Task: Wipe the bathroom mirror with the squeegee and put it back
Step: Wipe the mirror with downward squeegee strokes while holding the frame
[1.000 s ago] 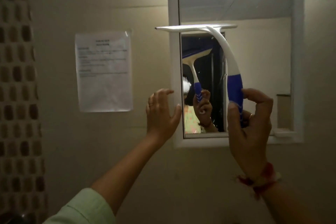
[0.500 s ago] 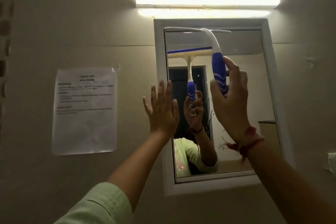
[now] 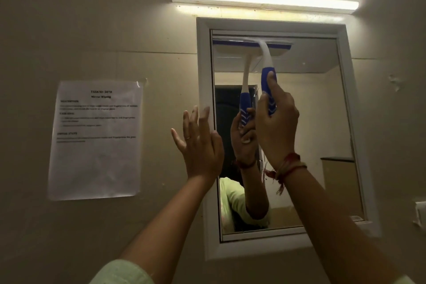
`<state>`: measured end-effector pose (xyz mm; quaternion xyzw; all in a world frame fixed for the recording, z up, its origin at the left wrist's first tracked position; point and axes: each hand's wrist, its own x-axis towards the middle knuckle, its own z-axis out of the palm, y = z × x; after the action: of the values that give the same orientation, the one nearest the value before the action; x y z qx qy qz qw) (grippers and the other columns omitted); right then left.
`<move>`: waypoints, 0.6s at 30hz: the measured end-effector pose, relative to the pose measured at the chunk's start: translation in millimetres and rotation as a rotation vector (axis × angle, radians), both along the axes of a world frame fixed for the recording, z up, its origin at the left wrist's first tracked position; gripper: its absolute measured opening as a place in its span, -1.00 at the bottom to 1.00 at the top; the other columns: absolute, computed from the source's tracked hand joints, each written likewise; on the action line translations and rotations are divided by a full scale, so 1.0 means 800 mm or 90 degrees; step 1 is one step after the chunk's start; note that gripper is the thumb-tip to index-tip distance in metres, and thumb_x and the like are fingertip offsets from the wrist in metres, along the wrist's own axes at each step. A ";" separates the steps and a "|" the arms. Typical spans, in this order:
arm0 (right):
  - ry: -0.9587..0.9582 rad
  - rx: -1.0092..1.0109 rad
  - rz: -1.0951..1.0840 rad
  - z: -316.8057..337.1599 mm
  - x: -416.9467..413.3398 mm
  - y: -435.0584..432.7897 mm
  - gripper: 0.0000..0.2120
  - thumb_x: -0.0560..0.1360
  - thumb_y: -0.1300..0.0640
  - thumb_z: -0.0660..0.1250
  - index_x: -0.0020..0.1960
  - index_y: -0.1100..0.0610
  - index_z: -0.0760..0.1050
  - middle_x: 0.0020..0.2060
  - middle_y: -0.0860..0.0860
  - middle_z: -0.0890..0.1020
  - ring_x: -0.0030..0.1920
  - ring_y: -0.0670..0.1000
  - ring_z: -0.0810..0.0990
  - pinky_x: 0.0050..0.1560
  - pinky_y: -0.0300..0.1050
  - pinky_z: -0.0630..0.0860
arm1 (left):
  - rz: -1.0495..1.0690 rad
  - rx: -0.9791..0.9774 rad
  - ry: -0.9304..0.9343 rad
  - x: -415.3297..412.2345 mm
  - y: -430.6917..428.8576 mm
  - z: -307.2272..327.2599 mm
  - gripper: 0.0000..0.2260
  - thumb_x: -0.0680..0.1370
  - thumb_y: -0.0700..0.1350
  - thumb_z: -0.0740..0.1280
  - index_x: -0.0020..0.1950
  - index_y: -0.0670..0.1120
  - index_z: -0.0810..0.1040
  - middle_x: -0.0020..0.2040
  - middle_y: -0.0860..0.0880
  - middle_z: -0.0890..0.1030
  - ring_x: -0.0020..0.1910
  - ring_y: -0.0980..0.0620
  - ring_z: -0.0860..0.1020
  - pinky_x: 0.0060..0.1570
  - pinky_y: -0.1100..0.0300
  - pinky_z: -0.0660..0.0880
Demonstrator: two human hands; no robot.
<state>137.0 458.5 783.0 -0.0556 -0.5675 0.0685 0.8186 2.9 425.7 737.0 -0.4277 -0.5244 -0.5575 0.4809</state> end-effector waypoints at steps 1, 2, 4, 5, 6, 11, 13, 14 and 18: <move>-0.003 0.000 0.002 -0.005 -0.002 0.000 -0.59 0.55 0.19 0.20 0.38 0.15 0.29 0.12 0.24 0.54 0.03 0.09 0.57 -0.04 -0.59 0.36 | -0.006 0.002 -0.001 0.000 0.000 0.000 -0.57 0.53 -0.07 0.06 0.42 -0.01 0.26 0.46 -0.09 0.26 0.49 -0.03 0.04 0.37 -0.11 -0.26; -0.006 0.001 -0.002 -0.013 -0.002 0.001 -0.58 0.54 0.19 0.20 0.39 0.14 0.29 0.10 0.24 0.53 0.00 0.08 0.56 -0.04 -0.59 0.37 | -0.014 0.005 -0.004 0.000 -0.001 -0.001 -0.58 0.53 -0.07 0.07 0.41 -0.01 0.27 0.45 -0.08 0.29 0.49 -0.05 0.07 0.37 -0.12 -0.25; -0.015 0.007 -0.026 -0.033 0.000 0.007 -0.57 0.54 0.19 0.20 0.39 0.13 0.28 0.05 0.23 0.54 -0.07 0.00 0.54 -0.08 -0.55 0.41 | -0.026 0.014 -0.010 0.000 -0.002 -0.001 -0.59 0.53 -0.08 0.09 0.40 -0.01 0.29 0.43 -0.08 0.32 0.48 -0.07 0.11 0.37 -0.13 -0.23; -0.018 0.011 -0.041 -0.042 0.004 0.011 -0.57 0.54 0.19 0.21 0.39 0.12 0.28 0.03 0.23 0.54 -0.09 -0.03 0.52 -0.13 -0.53 0.43 | -0.031 0.016 -0.010 0.000 -0.002 -0.002 -0.59 0.53 -0.08 0.09 0.40 -0.01 0.29 0.43 -0.08 0.33 0.48 -0.07 0.12 0.37 -0.13 -0.22; -0.019 0.012 -0.053 -0.046 0.007 0.014 -0.57 0.54 0.19 0.21 0.40 0.12 0.27 0.02 0.22 0.54 -0.10 -0.05 0.51 -0.15 -0.52 0.43 | -0.036 0.017 -0.009 0.000 -0.002 -0.002 -0.59 0.54 -0.09 0.10 0.39 0.00 0.29 0.42 -0.07 0.33 0.48 -0.07 0.12 0.37 -0.13 -0.22; -0.029 0.015 -0.102 -0.005 0.010 0.017 -0.56 0.55 0.20 0.18 0.42 0.13 0.23 -0.02 0.23 0.53 -0.12 -0.09 0.45 -0.18 -0.56 0.37 | -0.050 0.023 -0.014 -0.002 -0.002 -0.001 -0.60 0.53 -0.11 0.11 0.38 0.02 0.30 0.41 -0.06 0.35 0.47 -0.08 0.13 0.36 -0.15 -0.17; -0.030 0.022 -0.087 0.005 0.004 0.012 -0.56 0.55 0.21 0.19 0.41 0.14 0.23 -0.01 0.24 0.54 -0.10 -0.07 0.46 -0.13 -0.61 0.36 | -0.054 0.025 -0.016 -0.002 -0.001 -0.002 -0.60 0.54 -0.12 0.11 0.38 0.03 0.30 0.42 -0.05 0.35 0.47 -0.08 0.14 0.37 -0.15 -0.16; -0.032 0.027 -0.072 0.001 0.002 0.010 -0.55 0.54 0.21 0.19 0.41 0.14 0.23 0.00 0.25 0.54 -0.09 -0.06 0.46 -0.09 -0.63 0.34 | -0.055 0.025 -0.018 -0.003 -0.001 -0.002 -0.60 0.54 -0.12 0.11 0.38 0.04 0.30 0.42 -0.05 0.35 0.47 -0.08 0.14 0.37 -0.15 -0.15; -0.073 0.044 -0.074 -0.055 0.010 0.018 -0.50 0.53 0.18 0.19 0.41 0.03 0.10 -0.01 0.21 0.52 -0.11 -0.08 0.47 -0.10 -0.54 0.43 | -0.049 0.031 -0.016 -0.002 -0.002 -0.002 -0.60 0.53 -0.15 0.13 0.38 0.03 0.30 0.41 -0.06 0.36 0.46 -0.10 0.17 0.37 -0.17 -0.10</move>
<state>145.4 472.5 738.6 -0.0639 -0.6115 -0.0020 0.7887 1.6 424.2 735.1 -0.4289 -0.4996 -0.5934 0.4630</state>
